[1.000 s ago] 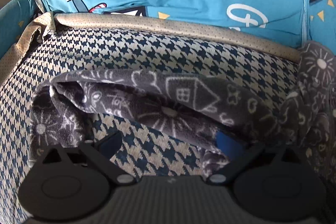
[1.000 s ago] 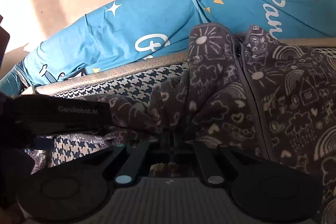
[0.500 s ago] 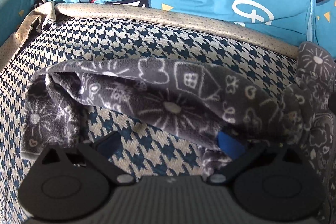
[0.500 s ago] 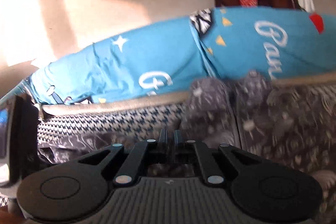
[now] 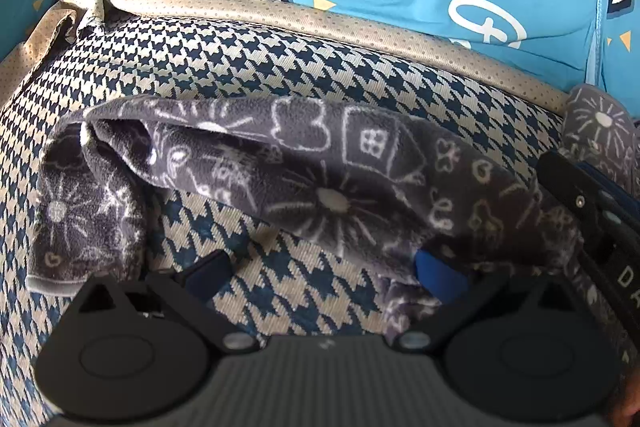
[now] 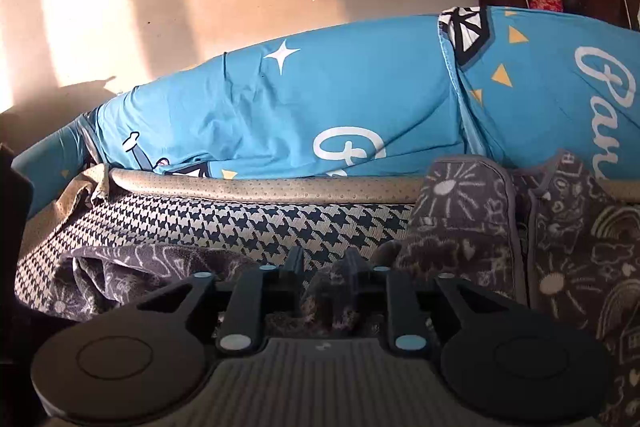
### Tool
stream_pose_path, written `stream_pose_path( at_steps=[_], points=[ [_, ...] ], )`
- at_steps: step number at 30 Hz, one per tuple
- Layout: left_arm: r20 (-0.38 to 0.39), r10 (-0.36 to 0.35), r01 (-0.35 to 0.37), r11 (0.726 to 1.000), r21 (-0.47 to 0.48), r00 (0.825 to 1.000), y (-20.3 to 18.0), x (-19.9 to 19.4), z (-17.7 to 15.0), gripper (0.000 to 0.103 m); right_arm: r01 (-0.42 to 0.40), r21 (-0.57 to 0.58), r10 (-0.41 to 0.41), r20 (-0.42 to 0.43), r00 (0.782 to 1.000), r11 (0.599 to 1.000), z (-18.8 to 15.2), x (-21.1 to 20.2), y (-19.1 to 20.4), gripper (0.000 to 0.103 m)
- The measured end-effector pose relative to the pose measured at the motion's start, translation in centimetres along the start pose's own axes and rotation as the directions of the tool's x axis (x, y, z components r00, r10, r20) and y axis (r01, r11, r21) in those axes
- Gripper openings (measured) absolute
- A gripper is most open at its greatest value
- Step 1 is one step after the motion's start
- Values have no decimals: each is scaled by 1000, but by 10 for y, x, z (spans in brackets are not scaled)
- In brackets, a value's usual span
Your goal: Fold clothes
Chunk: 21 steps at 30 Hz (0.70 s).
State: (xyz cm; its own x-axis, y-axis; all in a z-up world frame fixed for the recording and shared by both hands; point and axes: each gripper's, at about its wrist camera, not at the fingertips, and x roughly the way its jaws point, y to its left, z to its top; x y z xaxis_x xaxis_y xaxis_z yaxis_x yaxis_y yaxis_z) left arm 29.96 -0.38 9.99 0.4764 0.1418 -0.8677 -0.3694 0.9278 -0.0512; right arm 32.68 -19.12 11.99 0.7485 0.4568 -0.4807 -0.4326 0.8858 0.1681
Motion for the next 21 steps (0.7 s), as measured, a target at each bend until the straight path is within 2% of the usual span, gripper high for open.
stream_pose_path(
  at_steps=[5, 11, 15, 18, 21],
  points=[
    [2, 8, -8, 1000, 8, 1000, -2, 0, -1, 103, 50, -93, -50, 7, 999, 994, -6, 4, 8, 31],
    [-1, 1, -1, 1000, 3, 1000, 0, 1, 1, 103, 92, -111, -95, -18, 995, 990, -12, 14, -2, 30],
    [0, -4, 4, 1000, -7, 1000, 1, -4, 3, 103, 90, -94, -92, -26, 995, 992, -15, 16, -5, 15],
    [26, -1, 2, 1000, -6, 1000, 2, -12, 6, 103, 101, -68, -101, 1, 995, 993, -12, 7, -6, 10],
    [44, 5, -5, 1000, -6, 999, 2, -16, 10, 103, 109, -18, -108, 67, 992, 994, -3, -13, -6, 8]
  ],
)
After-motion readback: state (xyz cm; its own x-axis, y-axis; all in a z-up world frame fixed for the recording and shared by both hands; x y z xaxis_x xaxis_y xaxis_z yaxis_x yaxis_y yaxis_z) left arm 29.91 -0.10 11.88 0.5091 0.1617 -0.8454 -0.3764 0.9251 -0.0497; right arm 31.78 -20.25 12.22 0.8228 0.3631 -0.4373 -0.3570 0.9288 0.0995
